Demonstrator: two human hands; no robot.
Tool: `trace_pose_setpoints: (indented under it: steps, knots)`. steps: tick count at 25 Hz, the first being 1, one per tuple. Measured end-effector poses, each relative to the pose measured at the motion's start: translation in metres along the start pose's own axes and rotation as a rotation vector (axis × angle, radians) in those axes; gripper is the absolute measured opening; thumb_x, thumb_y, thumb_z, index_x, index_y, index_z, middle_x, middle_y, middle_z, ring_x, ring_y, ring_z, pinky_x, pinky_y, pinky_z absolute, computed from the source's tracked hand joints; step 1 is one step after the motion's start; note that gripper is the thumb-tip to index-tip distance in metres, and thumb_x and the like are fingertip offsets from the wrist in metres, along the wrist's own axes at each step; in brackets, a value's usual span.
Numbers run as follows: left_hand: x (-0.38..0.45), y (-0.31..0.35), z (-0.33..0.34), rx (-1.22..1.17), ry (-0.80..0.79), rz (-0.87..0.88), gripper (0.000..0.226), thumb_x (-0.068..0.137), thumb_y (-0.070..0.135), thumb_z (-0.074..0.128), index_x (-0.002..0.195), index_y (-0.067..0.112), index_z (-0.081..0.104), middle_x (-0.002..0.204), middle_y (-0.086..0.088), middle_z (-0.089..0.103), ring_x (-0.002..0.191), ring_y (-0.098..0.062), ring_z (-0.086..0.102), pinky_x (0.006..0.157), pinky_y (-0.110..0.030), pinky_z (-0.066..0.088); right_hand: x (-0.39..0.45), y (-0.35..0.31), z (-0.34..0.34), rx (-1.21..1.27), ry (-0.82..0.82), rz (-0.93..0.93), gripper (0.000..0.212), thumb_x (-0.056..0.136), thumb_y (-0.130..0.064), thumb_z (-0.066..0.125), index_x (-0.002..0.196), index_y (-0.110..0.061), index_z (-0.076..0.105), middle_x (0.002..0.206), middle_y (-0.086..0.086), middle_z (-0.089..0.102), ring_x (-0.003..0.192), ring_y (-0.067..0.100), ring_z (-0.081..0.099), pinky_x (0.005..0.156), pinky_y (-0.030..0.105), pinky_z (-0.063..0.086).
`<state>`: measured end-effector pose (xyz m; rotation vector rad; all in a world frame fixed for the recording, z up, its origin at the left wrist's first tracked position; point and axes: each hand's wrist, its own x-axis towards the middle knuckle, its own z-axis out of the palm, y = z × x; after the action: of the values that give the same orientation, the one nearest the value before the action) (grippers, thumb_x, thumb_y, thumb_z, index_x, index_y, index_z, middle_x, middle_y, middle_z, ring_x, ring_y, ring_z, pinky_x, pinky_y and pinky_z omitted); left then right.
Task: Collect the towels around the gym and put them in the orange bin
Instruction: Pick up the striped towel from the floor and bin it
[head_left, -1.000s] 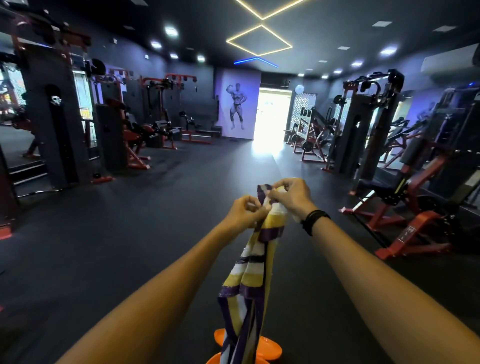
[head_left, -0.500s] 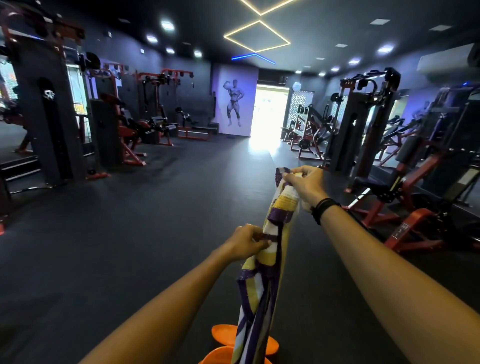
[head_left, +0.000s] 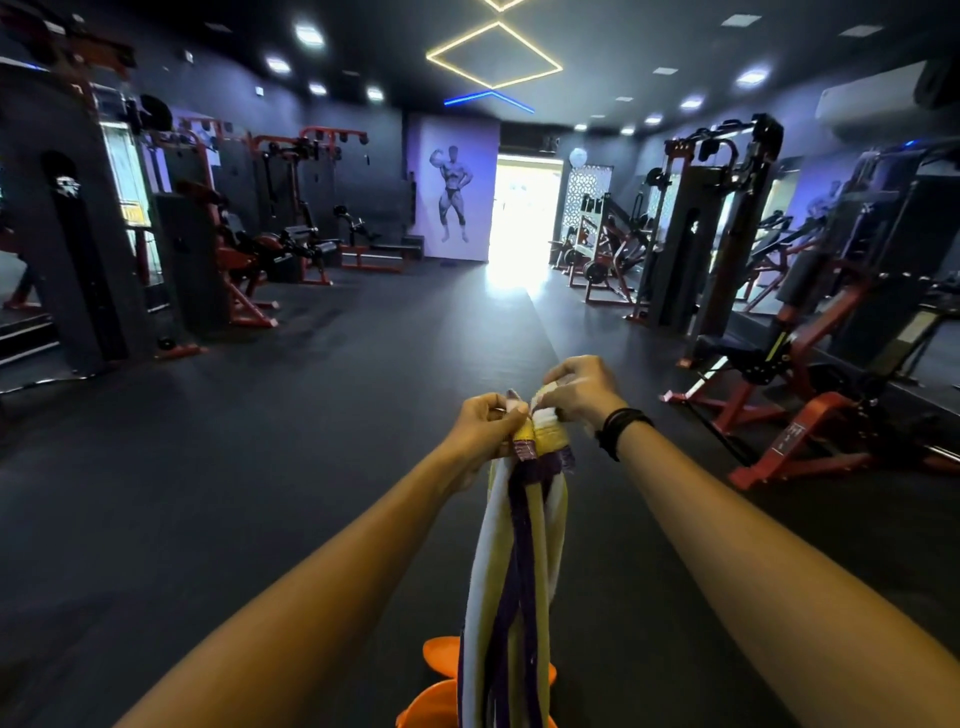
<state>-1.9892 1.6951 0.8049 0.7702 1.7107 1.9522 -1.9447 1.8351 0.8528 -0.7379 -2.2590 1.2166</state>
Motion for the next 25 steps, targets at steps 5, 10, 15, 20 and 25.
trace_pose_setpoints:
  steps: [5, 10, 15, 20, 25]
  knots:
    - [-0.004, 0.000, 0.004, -0.074, 0.071, -0.009, 0.019, 0.086, 0.000, 0.065, 0.090, 0.009, 0.049, 0.072, -0.012, 0.061, 0.064, -0.019, 0.061, 0.053, -0.025, 0.054, 0.002, 0.012, 0.007, 0.175, -0.040, 0.129, 0.030, 0.061, 0.000, 0.082, 0.075, -0.012, 0.059, 0.086, 0.016, 0.066, 0.085, 0.033, 0.069, 0.074, 0.046, 0.059]
    - [-0.005, -0.002, 0.012, -0.264, 0.146, -0.100, 0.023, 0.084, -0.003, 0.067, 0.099, 0.007, 0.052, 0.084, -0.015, 0.063, 0.071, -0.023, 0.067, 0.062, -0.030, 0.060, -0.005, 0.014, 0.004, 0.185, -0.134, 0.132, 0.035, 0.061, -0.016, 0.089, 0.078, -0.011, 0.059, 0.088, 0.018, 0.068, 0.083, 0.034, 0.068, 0.080, 0.051, 0.057]
    - [0.002, -0.005, 0.009, -0.333, 0.281, -0.146, 0.020, 0.083, -0.002, 0.068, 0.091, 0.006, 0.052, 0.082, -0.012, 0.061, 0.068, -0.021, 0.067, 0.055, -0.023, 0.058, -0.013, 0.003, -0.012, 0.140, -0.474, 0.057, 0.035, 0.076, -0.009, 0.078, 0.108, -0.005, 0.064, 0.106, 0.021, 0.068, 0.087, 0.025, 0.064, 0.076, 0.032, 0.055]
    - [0.008, -0.008, 0.006, -0.198, 0.325, -0.149, 0.022, 0.078, -0.003, 0.073, 0.083, 0.007, 0.055, 0.085, -0.017, 0.062, 0.075, -0.030, 0.070, 0.063, -0.032, 0.061, -0.013, 0.010, -0.001, -0.013, -0.229, 0.028, 0.033, 0.073, 0.010, 0.071, 0.099, -0.007, 0.059, 0.100, 0.024, 0.067, 0.075, 0.026, 0.065, 0.058, 0.032, 0.058]
    - [0.010, -0.009, 0.012, -0.134, 0.382, -0.164, 0.028, 0.070, -0.001, 0.081, 0.082, 0.008, 0.057, 0.085, -0.018, 0.067, 0.076, -0.033, 0.072, 0.075, -0.044, 0.060, -0.017, 0.009, 0.009, -0.228, 0.042, -0.101, 0.029, 0.059, -0.005, 0.084, 0.076, -0.009, 0.061, 0.085, 0.014, 0.064, 0.072, 0.025, 0.062, 0.047, 0.024, 0.048]
